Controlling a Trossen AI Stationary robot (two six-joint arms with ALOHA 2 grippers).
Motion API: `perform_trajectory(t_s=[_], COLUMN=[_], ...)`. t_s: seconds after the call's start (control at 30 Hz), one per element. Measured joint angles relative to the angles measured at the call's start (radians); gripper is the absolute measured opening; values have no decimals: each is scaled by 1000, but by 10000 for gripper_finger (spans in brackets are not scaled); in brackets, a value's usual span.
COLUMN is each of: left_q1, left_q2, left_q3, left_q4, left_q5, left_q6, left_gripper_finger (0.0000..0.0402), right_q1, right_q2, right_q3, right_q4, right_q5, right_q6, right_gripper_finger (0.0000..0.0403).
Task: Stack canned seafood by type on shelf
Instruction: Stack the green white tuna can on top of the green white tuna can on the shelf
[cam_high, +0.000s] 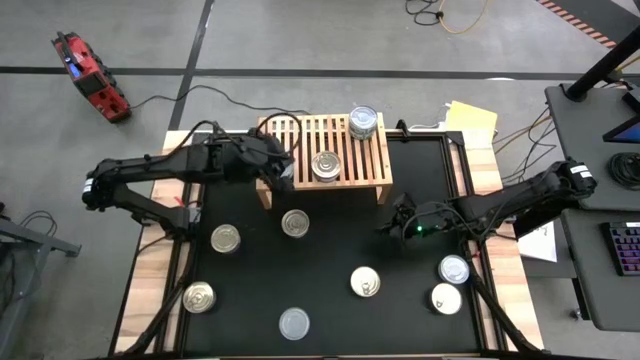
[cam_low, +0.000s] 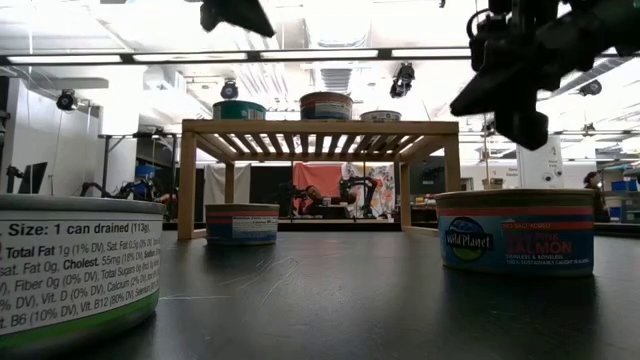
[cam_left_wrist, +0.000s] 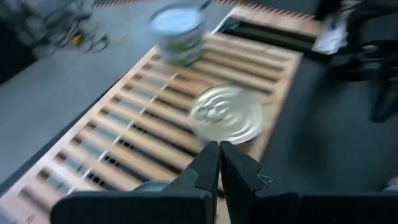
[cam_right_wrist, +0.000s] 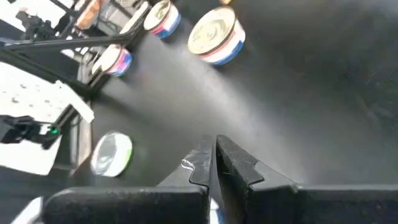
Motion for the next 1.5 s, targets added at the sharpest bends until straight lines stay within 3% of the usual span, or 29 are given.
perform_trajectory(t_s=[0.37,0.7,0.8,1.17,1.33,1.5], left_q1=[-191,-328,-345,-335,-335,-335], left_q2=[0,-2,-5,30,41,44], left_q3=[-72,-97,-97,-100,-101,-101], left_q4=[245,425,446,455,464,464], left_q5=[2,-86,-85,-123,-131,-214], left_q6=[0,-10,32,52,56,56], left_gripper_finger=[0,0,0,0,0,0], right_q1=[1,55,93,296,367,396], right_q2=[56,131,133,136,141,168], right_q3=[290,459,462,360,266,215], right_q4=[-550,-919,-944,-1174,-1170,-1153], right_q5=[-156,-374,-429,-432,-432,-432], right_q6=[132,286,313,600,740,786], right_gripper_finger=[12,12,12,12,12,12])
